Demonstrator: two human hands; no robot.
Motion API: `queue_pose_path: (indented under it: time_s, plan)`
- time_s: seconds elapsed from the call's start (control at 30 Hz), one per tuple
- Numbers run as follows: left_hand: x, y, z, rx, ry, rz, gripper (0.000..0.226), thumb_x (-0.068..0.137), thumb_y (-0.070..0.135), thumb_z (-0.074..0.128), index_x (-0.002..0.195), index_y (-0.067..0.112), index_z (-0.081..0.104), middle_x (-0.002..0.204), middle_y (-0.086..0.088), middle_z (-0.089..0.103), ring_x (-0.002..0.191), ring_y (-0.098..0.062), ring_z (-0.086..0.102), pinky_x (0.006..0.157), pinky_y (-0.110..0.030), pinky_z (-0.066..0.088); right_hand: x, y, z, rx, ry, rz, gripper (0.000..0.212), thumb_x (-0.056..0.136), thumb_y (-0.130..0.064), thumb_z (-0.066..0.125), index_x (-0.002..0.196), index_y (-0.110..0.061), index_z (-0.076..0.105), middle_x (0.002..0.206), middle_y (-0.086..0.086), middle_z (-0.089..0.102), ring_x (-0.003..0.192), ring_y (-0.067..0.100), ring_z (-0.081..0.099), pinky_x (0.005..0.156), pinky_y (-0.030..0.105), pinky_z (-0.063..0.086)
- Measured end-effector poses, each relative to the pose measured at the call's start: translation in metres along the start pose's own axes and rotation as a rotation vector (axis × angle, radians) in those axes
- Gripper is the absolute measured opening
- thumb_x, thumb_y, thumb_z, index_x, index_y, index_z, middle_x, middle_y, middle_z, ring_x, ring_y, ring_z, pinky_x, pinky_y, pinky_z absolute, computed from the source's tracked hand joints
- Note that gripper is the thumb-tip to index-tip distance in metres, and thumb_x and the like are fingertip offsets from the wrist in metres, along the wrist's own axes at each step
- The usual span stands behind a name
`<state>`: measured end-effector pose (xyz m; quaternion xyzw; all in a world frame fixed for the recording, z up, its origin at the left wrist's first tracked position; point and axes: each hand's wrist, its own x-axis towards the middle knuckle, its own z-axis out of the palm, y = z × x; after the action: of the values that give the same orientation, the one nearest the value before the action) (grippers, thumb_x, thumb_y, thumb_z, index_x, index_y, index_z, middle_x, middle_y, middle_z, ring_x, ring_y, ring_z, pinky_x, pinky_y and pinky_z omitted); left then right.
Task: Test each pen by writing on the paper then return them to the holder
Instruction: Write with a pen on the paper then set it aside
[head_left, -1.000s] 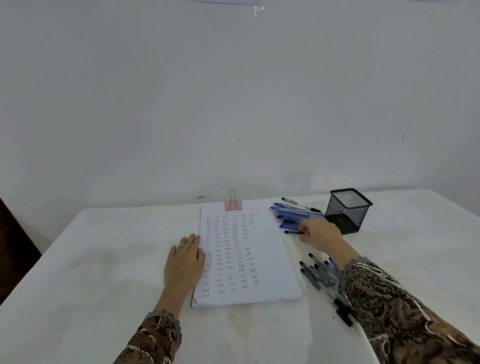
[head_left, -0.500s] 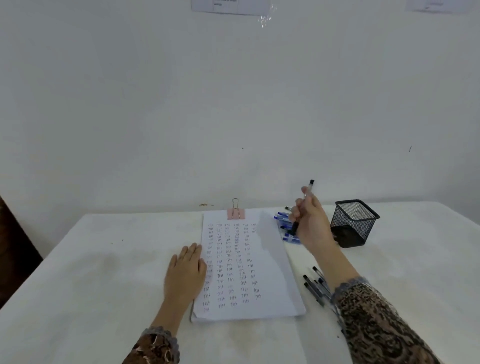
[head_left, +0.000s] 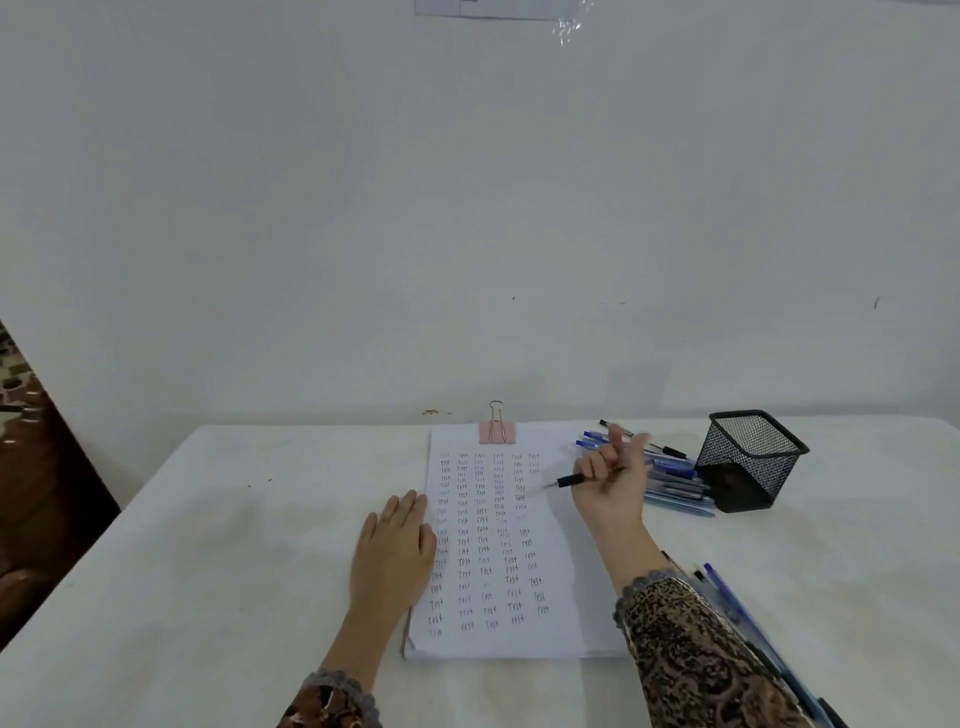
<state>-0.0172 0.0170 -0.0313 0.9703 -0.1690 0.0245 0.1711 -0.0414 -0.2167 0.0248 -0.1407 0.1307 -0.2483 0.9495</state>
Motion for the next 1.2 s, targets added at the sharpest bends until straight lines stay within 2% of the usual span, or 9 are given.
queue_pose_path:
  time_s: [0.17, 0.23, 0.3, 0.43, 0.53, 0.63, 0.8, 1.0, 1.2]
  plan:
    - [0.004, -0.001, 0.001, -0.002, -0.017, -0.006, 0.081, 0.077, 0.049, -0.01, 0.148, 0.019, 0.013, 0.156, 0.005, 0.01, 0.144, -0.011, 0.005, 0.117, -0.032, 0.001, 0.023, 0.005, -0.002, -0.274, -0.007, 0.118, 0.068, 0.094, -0.06, 0.016, 0.095, -0.011, 0.064, 0.061, 0.005, 0.064, 0.053, 0.016, 0.056, 0.055, 0.023, 0.049]
    - [0.006, 0.0, 0.0, 0.017, -0.042, -0.02, 0.058, 0.094, 0.04, 0.004, 0.148, 0.019, 0.005, 0.157, 0.005, 0.002, 0.144, -0.011, 0.0, 0.117, -0.033, -0.001, 0.027, 0.004, -0.001, -0.374, -0.002, 0.151, 0.07, 0.092, -0.061, 0.021, 0.09, -0.007, 0.065, 0.059, 0.007, 0.065, 0.051, 0.016, 0.063, 0.05, 0.021, 0.054]
    - [0.007, 0.001, 0.0, 0.031, -0.043, -0.025, 0.052, 0.1, 0.033, 0.013, 0.148, 0.019, 0.001, 0.157, 0.005, -0.002, 0.144, -0.011, -0.003, 0.117, -0.033, -0.002, 0.03, 0.003, 0.002, -0.381, -0.016, 0.154, 0.044, 0.094, -0.039, 0.045, 0.073, -0.005, 0.064, 0.062, 0.01, 0.068, 0.055, 0.017, 0.068, 0.051, 0.021, 0.056]
    - [0.008, 0.0, 0.002, 0.037, -0.033, -0.02, 0.052, 0.1, 0.033, 0.013, 0.148, 0.018, 0.0, 0.157, 0.005, -0.003, 0.144, -0.011, -0.003, 0.118, -0.032, -0.002, 0.044, 0.005, 0.001, -0.564, -0.082, 0.072, 0.028, 0.084, 0.009, 0.057, 0.065, -0.012, 0.055, 0.052, 0.0, 0.062, 0.046, 0.008, 0.061, 0.049, 0.013, 0.05]
    - [0.008, 0.0, 0.003, 0.06, -0.03, -0.011, 0.063, 0.092, 0.046, -0.003, 0.148, 0.018, -0.001, 0.157, 0.006, -0.003, 0.144, -0.01, -0.004, 0.117, -0.031, -0.004, 0.047, 0.008, 0.001, -0.731, -0.168, 0.006, 0.023, 0.084, 0.013, 0.055, 0.076, -0.009, 0.052, 0.058, 0.002, 0.066, 0.053, 0.011, 0.064, 0.053, 0.016, 0.052]
    - [0.007, -0.002, 0.003, 0.052, -0.012, -0.003, 0.093, 0.064, 0.049, -0.024, 0.148, 0.017, 0.0, 0.157, 0.006, -0.002, 0.144, -0.009, -0.004, 0.115, -0.029, -0.006, 0.05, 0.014, -0.002, -1.018, -0.203, -0.14, 0.032, 0.083, 0.014, 0.056, 0.068, -0.012, 0.047, 0.05, 0.004, 0.051, 0.04, 0.008, 0.047, 0.041, 0.017, 0.038]
    - [0.008, -0.002, 0.005, 0.057, -0.003, -0.008, 0.088, 0.069, 0.047, -0.023, 0.148, 0.017, 0.0, 0.157, 0.006, -0.002, 0.144, -0.009, -0.004, 0.115, -0.029, -0.005, 0.051, 0.025, -0.014, -1.207, -0.155, -0.25, 0.055, 0.07, 0.023, 0.047, 0.052, -0.022, 0.022, 0.051, -0.01, 0.025, 0.047, 0.007, 0.02, 0.054, 0.023, 0.021]
    - [0.008, -0.002, 0.005, 0.044, -0.017, -0.023, 0.095, 0.062, 0.048, -0.024, 0.148, 0.018, 0.001, 0.156, 0.007, -0.001, 0.144, -0.009, -0.004, 0.116, -0.03, -0.004, 0.035, 0.03, -0.004, -1.32, -0.229, -0.288, 0.052, 0.074, 0.023, 0.045, 0.056, -0.02, 0.022, 0.059, -0.002, 0.023, 0.044, 0.001, 0.022, 0.049, 0.01, 0.023]
    - [0.007, 0.0, 0.003, 0.045, -0.02, -0.021, 0.096, 0.061, 0.049, -0.024, 0.148, 0.018, 0.002, 0.156, 0.007, -0.001, 0.144, -0.009, -0.004, 0.116, -0.03, -0.005, 0.032, 0.031, -0.003, -1.398, -0.298, -0.282, 0.05, 0.072, 0.023, 0.045, 0.055, -0.019, 0.023, 0.059, -0.001, 0.02, 0.046, 0.001, 0.022, 0.049, 0.012, 0.021]
